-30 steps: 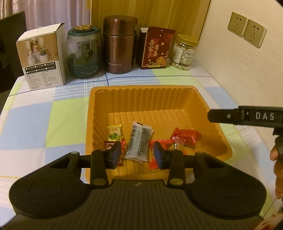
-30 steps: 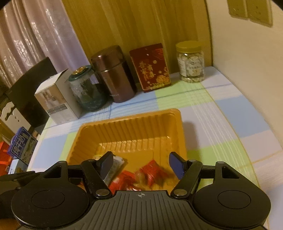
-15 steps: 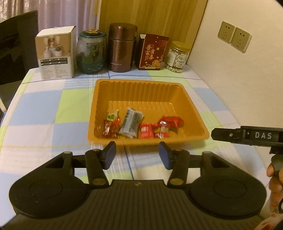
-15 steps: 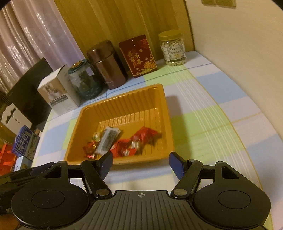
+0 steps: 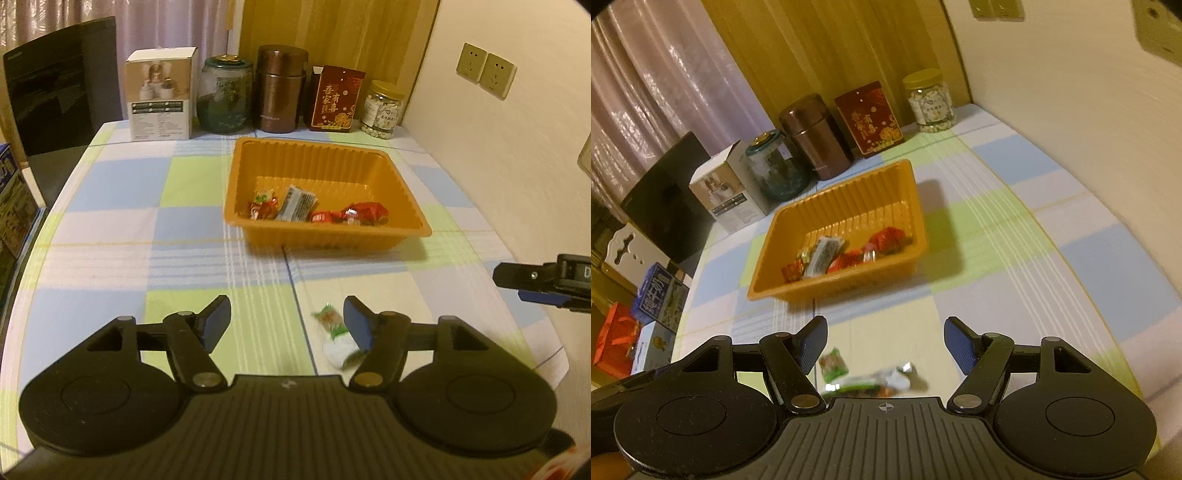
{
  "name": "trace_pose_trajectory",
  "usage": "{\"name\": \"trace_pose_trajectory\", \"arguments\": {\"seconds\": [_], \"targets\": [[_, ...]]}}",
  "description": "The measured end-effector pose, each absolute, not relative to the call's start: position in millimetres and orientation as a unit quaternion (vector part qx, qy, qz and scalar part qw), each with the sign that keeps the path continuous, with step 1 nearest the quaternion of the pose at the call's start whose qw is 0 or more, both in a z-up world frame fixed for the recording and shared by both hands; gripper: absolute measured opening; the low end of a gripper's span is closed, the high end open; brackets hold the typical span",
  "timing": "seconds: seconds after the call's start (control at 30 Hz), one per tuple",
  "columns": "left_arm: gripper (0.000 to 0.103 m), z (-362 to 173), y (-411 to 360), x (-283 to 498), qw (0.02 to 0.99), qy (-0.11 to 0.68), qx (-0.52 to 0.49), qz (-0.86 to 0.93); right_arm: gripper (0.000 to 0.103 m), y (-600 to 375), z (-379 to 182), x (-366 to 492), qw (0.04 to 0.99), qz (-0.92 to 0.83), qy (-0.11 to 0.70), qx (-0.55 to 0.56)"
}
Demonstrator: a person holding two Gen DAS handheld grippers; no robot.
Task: Organize snacks
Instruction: 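Move both open tools back toward the green candy and green packet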
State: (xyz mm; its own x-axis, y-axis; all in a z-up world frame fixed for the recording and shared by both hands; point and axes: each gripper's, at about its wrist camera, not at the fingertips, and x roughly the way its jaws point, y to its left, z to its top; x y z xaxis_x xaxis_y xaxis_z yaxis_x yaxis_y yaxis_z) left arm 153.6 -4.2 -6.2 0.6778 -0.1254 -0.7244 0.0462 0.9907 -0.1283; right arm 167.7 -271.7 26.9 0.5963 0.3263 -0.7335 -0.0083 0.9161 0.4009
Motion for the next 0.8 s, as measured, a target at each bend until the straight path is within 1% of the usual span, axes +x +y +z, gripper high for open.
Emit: {"name": "trace_pose_trajectory", "arguments": {"seconds": [0.4, 0.8], "targets": [[0.073, -15, 6, 112, 0.91, 0.409, -0.061, -0.033, 0.07, -267, 14, 124, 0.865, 0.098, 0.457, 0.185], [0.076, -24, 17, 103, 0.907, 0.415, -0.071, -0.021, 0.07, -257, -4, 115, 0.858, 0.096, 0.47, 0.183]]}}
